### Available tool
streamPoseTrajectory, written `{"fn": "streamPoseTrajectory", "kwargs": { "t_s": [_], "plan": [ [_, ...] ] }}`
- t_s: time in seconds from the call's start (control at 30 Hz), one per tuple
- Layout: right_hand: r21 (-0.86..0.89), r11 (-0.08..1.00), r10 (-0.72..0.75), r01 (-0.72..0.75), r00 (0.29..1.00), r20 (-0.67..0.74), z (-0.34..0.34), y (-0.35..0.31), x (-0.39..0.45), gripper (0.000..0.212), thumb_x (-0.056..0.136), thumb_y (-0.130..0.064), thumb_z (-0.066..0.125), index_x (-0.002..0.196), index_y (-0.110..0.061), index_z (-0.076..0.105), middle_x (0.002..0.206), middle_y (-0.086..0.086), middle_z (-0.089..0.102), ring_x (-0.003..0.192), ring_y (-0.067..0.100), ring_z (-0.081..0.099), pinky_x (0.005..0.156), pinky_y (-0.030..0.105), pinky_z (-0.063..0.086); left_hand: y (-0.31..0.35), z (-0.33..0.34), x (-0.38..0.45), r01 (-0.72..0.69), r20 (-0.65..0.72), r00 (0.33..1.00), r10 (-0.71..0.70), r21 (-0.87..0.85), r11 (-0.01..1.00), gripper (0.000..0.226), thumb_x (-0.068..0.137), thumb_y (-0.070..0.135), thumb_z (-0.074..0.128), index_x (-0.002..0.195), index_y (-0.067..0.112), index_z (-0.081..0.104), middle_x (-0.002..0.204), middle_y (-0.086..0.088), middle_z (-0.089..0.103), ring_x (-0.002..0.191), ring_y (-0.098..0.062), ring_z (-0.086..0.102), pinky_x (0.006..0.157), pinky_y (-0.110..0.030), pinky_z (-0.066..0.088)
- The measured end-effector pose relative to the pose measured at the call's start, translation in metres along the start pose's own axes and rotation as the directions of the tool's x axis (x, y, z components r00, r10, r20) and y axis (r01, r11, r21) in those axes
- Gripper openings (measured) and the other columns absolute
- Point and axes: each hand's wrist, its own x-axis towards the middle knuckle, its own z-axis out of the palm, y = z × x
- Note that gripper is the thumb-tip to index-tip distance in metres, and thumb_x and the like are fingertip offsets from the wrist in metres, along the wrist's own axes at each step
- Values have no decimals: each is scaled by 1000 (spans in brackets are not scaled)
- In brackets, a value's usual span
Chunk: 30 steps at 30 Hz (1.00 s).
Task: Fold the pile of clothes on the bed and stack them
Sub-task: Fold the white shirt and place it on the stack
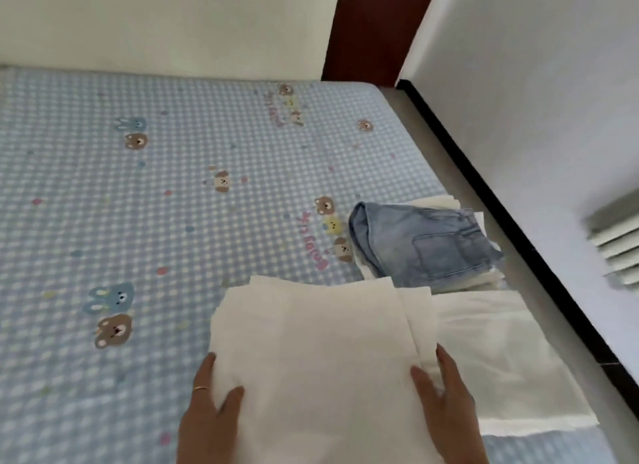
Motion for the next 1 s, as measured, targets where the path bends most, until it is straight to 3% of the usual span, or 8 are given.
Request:
{"fn": "streamPoseTrajectory", "kwargs": {
  "t_s": [0.23, 0.33, 0.5, 0.57, 0.63, 0.73, 0.83, 1.0],
  "plan": [
    [-67, 997, 39, -44, 997, -66, -172, 123, 139, 56, 87, -30, 65, 139, -24, 44, 133, 7, 56, 113, 28, 55, 95, 36, 40, 79, 219, -84, -12, 46, 999, 16, -81, 997, 72, 81, 6, 70, 143, 22, 36, 132, -15, 55, 108, -39, 58, 83, -35, 41],
    [-56, 998, 26, -28, 999, -37, -208, 174, 193, 53, 89, -31, 63, 137, -26, 43, 119, 5, 62, 97, 20, 55, 83, 33, 41, 94, 288, -98, -7, 90, 996, 13, -65, 998, 69, 85, 10, 66, 144, 24, 33, 134, -13, 55, 112, -37, 57, 84, -34, 40],
    [-95, 995, 42, -33, 995, 92, -213, 217, 247, 54, 90, -22, 62, 139, -20, 40, 122, 11, 61, 101, 29, 59, 86, 38, 46, 96, 340, -96, -53, 142, 990, 27, 186, 981, 66, 91, 15, 57, 148, 16, 23, 143, -21, 39, 125, -35, 46, 100, -35, 35],
    [-315, 949, 40, -31, 999, 23, -201, 221, 252, 63, 90, -21, 61, 144, -12, 31, 131, 19, 50, 113, 37, 52, 91, 46, 45, 94, 346, -96, -264, 116, 964, 238, 478, 838, 56, 98, 35, 40, 143, 3, 31, 142, -32, 35, 124, -42, 45, 104, -38, 35],
    [-580, 803, -215, 137, 974, -67, -185, 213, 247, 61, 91, -25, 56, 146, -10, 33, 139, 23, 43, 123, 43, 46, 95, 54, 40, 94, 358, -95, -441, 188, 887, 422, 612, 656, 71, 98, 51, 16, 133, -2, 48, 137, -36, 40, 124, -45, 44, 108, -39, 26],
    [-661, 598, -455, 454, 871, 187, -167, 199, 238, 56, 97, -49, 23, 143, -23, 40, 151, 13, 35, 138, 36, 33, 106, 59, 23, 95, 386, -92, -584, 355, 797, 489, 662, 470, 70, 95, 59, 12, 144, 11, 28, 152, -21, 26, 143, -33, 15, 113, -43, 9],
    [-648, 583, -397, 490, 868, 299, -158, 221, 258, 64, 94, -59, 12, 144, -30, 39, 155, 7, 27, 141, 33, 29, 105, 62, 30, 81, 424, -76, -597, 390, 791, 472, 663, 452, 72, 91, 64, 10, 150, 23, 6, 156, -13, 7, 147, -24, -7, 113, -47, 6],
    [-553, 647, -429, 525, 850, 306, -128, 274, 285, 62, 93, -58, 28, 150, -35, 17, 161, 1, 7, 147, 26, 8, 113, 54, 21, 27, 465, -50, -581, 388, 804, 452, 678, 452, 74, 90, 65, 18, 151, 22, 10, 157, -14, 16, 146, -28, 11, 114, -49, 8]
  ]
}}
